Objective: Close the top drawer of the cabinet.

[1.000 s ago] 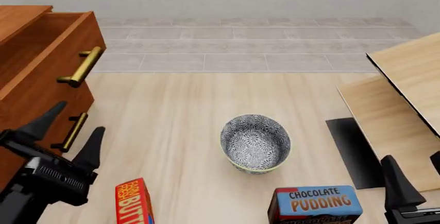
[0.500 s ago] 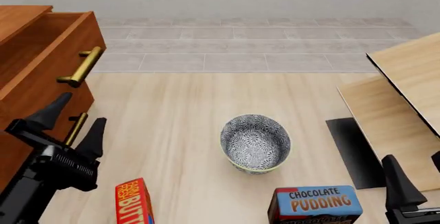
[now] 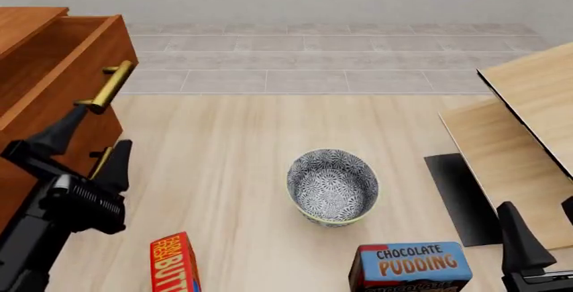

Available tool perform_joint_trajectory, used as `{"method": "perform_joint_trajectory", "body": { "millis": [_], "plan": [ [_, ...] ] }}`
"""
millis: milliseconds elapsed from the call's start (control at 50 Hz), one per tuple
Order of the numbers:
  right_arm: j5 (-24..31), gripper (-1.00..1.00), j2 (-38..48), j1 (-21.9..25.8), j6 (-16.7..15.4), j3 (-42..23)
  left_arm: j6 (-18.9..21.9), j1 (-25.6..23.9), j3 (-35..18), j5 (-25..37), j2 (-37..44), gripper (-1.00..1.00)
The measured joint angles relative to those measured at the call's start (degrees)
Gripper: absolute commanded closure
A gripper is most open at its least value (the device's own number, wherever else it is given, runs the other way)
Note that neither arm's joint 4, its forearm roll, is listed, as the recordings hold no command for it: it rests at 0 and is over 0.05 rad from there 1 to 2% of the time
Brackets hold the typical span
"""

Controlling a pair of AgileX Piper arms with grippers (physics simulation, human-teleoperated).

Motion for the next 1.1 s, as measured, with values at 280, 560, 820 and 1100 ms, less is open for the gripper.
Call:
{"method": "perform_joint_trajectory", "body": {
  "millis": [280, 560, 820, 1100],
  "plan": [
    [0.2, -1.00, 0.0, 0.1, 0.1, -0.4, 1.5, 0.5, -1.7, 0.3, 1.0, -1.00],
    [0.2, -1.00, 0.0, 0.0, 0.1, -0.6, 2.6, 1.6, -2.7, -1.4, 4.1, -1.00],
    [0.2, -1.00, 0.0, 0.1, 0.0, -0.7, 4.0, 2.9, -4.1, -2.7, 6.9, -1.00],
    [-0.1, -1.00, 0.0, 0.1, -0.2, -0.5, 4.7, 4.1, -6.0, -2.8, 8.5, -1.00]
  ]
}}
